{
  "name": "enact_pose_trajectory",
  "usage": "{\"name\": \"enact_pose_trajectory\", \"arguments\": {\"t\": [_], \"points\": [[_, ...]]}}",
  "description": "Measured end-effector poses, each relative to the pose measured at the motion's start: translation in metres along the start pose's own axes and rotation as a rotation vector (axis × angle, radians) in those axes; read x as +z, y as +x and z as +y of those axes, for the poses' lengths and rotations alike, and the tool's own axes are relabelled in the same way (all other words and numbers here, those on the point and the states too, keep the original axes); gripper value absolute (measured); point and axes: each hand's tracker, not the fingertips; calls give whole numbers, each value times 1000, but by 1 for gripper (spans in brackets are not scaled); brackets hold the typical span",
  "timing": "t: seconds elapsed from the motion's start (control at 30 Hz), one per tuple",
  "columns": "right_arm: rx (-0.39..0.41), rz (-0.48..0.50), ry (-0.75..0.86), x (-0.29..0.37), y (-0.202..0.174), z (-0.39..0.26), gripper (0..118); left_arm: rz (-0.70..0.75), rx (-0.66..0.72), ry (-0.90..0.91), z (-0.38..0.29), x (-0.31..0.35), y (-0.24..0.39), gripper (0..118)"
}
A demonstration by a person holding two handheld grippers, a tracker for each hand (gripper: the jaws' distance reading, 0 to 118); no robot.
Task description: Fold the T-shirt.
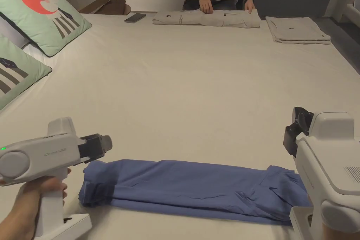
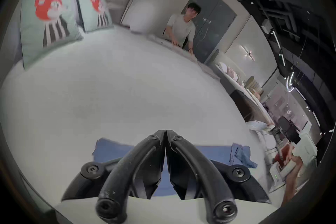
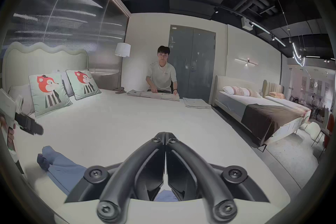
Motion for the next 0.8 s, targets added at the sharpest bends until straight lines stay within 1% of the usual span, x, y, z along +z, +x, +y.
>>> {"name": "enact_pose_trajectory", "arguments": {"t": [0.1,0.17,0.2,0.33,0.43,0.47,0.5,0.53,0.57,0.6,0.63,0.8], "points": [[5,2,-7,-4,-4,-1,0,-14,82,-80,-4,2,-31,0],[4,5,-14,-7,-7,-2,0,-52,136,-143,-7,2,-51,0],[4,5,-17,-8,-8,-3,0,-48,167,-147,-8,1,-61,0],[-7,22,-33,-12,-10,-6,0,-61,206,-199,-15,-5,-89,0],[7,14,-41,-14,-13,-7,0,-31,213,-174,-21,-9,-98,1],[3,13,-43,-15,-13,-8,0,-43,240,-178,-20,-11,-104,5],[-2,14,-47,-16,-13,-9,0,-58,278,-195,-19,-14,-109,26],[-2,14,-52,-17,-14,-9,0,-55,301,-189,-20,-17,-112,53],[2,12,-55,-18,-14,-10,0,-51,298,-192,-21,-20,-112,76],[8,9,-58,-19,-15,-11,0,-54,283,-204,-19,-23,-116,93],[10,8,-63,-20,-15,-11,0,-59,277,-212,-20,-26,-116,97],[17,5,-80,-23,-15,-13,0,-85,279,-255,-25,-40,-113,96]]}}
